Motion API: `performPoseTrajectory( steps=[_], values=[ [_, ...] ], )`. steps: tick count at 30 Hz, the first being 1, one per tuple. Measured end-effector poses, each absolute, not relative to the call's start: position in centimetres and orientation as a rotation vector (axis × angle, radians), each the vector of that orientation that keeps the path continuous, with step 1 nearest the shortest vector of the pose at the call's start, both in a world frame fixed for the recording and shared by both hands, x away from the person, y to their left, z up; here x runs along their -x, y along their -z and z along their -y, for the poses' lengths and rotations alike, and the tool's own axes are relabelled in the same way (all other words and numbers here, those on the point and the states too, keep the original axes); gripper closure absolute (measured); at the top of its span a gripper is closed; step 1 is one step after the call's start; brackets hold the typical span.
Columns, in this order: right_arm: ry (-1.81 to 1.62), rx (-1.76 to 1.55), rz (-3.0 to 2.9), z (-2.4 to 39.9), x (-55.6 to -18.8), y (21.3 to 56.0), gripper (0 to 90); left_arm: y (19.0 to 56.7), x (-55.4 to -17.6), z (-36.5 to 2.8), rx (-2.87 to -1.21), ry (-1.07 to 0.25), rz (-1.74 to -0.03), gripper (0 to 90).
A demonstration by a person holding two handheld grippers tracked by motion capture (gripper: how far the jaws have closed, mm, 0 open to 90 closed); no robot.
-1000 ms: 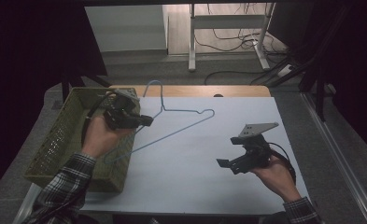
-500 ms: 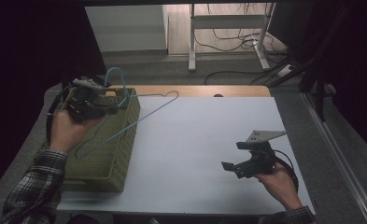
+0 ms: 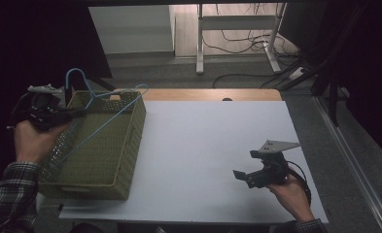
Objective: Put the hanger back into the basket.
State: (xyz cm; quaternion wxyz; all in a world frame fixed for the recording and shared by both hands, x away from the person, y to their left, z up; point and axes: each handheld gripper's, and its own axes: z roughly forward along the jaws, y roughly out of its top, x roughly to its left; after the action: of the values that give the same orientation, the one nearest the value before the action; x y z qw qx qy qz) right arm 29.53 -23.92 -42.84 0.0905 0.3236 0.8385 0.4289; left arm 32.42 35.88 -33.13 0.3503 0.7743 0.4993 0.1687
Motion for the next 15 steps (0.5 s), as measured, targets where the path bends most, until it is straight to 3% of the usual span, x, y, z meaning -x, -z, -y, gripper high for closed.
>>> performPoseTrajectory(
  steps=[15],
  values=[
    [-1.268,-0.993,-2.49,24.2,-29.7,43.4,1.6,37.7,-30.7,-40.3,-1.912,-0.448,-1.373,87.6]
  ],
)
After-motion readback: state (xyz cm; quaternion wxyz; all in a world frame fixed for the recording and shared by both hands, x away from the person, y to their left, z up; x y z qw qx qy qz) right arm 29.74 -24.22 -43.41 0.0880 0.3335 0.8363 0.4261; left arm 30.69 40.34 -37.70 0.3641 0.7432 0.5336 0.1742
